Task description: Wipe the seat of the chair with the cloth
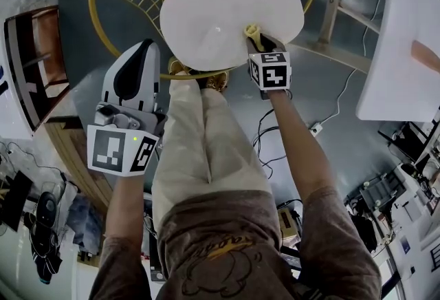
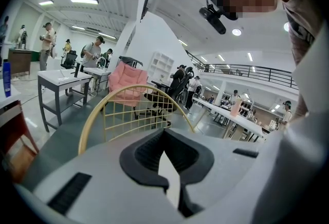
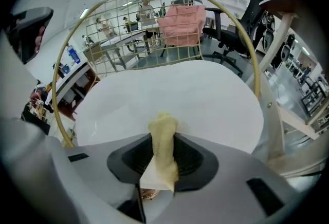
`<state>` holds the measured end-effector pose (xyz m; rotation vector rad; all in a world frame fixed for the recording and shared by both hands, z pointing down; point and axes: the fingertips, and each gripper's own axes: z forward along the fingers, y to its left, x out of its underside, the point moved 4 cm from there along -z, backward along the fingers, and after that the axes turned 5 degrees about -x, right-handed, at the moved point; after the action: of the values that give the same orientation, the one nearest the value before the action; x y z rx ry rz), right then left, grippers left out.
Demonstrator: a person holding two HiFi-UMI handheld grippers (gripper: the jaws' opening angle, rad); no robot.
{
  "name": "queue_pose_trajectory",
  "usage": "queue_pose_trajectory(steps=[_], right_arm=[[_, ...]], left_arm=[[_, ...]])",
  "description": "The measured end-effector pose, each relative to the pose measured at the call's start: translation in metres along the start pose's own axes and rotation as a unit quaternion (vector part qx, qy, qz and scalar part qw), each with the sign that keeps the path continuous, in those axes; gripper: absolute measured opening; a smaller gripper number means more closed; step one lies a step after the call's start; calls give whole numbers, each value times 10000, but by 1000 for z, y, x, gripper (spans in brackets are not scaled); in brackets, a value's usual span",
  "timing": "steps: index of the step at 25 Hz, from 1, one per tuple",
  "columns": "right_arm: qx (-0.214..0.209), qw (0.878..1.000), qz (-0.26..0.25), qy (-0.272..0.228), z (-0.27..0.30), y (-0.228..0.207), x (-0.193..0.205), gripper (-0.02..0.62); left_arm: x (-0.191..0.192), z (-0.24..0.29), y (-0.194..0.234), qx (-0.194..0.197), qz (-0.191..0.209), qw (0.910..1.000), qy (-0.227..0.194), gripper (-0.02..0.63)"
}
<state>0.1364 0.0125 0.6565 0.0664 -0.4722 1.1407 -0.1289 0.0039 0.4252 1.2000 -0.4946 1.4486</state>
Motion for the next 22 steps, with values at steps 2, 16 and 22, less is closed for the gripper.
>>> queue_pose_trajectory(steps=[2, 16, 22], right_arm=[[-117, 9999, 45, -3, 4, 14, 0, 130], [-774, 9963, 351, -108, 14, 83, -1, 130], [-1015, 9938, 391, -216, 17, 110, -8, 130]], left_arm=[[0, -1, 1, -16, -10, 10000, -5, 3], [4, -2, 4, -59, -161, 9999, -4, 3], [4, 0, 1, -29, -177, 9998, -6, 3]])
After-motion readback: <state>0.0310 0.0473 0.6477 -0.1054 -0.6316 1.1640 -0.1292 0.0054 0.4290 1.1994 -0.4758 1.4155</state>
